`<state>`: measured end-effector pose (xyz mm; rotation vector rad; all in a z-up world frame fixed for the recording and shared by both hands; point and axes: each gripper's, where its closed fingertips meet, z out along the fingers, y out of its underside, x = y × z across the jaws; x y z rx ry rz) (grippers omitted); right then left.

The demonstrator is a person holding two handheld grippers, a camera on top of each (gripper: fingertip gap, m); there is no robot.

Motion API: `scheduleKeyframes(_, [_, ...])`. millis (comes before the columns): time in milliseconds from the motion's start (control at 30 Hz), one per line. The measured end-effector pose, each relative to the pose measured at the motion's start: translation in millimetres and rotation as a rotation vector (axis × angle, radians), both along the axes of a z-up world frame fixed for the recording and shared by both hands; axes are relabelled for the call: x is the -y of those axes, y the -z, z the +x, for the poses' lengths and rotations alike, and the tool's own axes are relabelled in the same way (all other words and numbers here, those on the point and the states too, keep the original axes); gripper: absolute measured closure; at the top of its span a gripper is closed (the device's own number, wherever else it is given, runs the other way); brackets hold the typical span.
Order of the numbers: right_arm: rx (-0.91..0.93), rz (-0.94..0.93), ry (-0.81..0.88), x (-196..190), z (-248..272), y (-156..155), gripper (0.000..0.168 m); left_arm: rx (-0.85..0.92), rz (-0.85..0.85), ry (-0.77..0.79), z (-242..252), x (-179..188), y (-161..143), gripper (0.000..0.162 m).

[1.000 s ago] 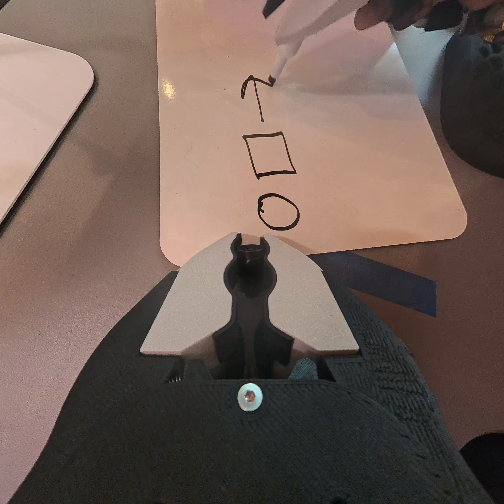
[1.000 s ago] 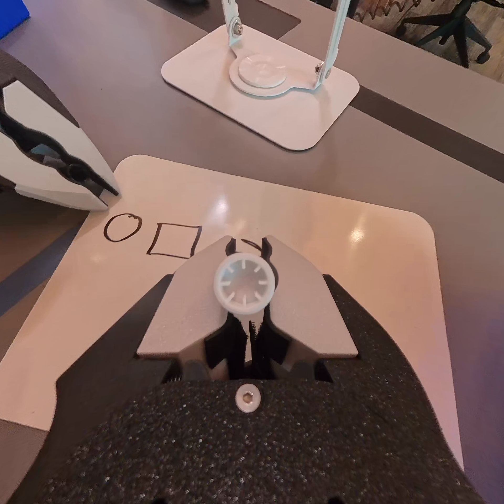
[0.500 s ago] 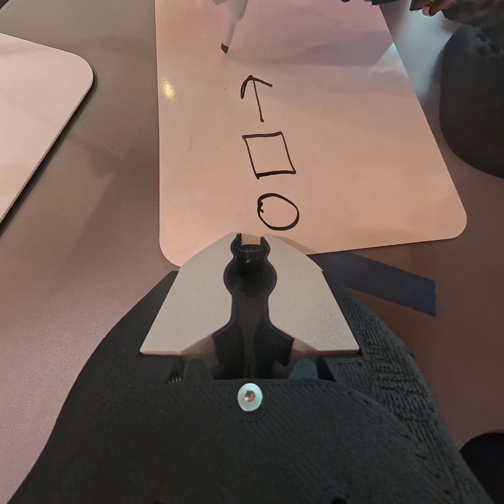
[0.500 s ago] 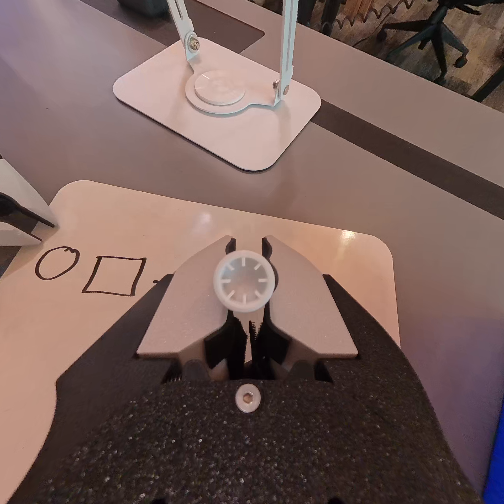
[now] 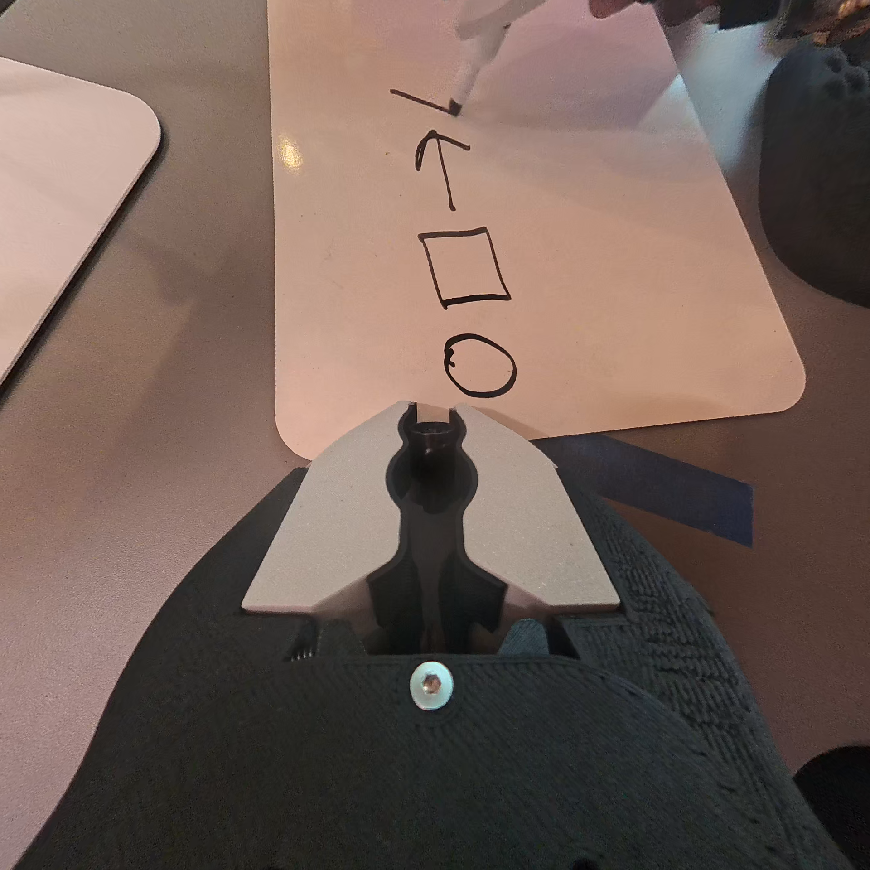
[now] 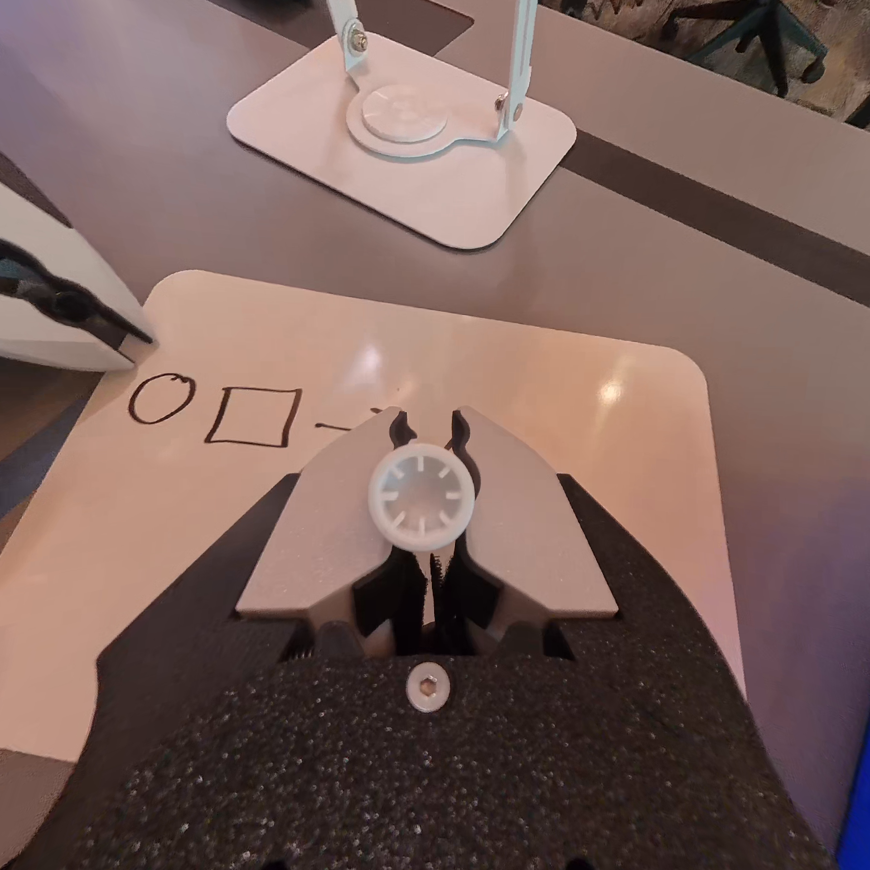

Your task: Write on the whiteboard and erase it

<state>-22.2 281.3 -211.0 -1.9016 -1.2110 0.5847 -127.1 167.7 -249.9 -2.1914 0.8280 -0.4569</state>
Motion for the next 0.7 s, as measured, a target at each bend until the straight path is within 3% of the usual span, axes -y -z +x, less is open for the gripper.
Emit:
scheduleKeyframes(433, [0.005,0.029,0.008,-35,-15,0,0.149,-0.001,0.001,0.001,0,0,0,0.148])
scheduleKeyframes(700, [0.030,0.020,0.054,-31,18,1,0.149,0.001,0.000,0.001,0,0,0,0.148])
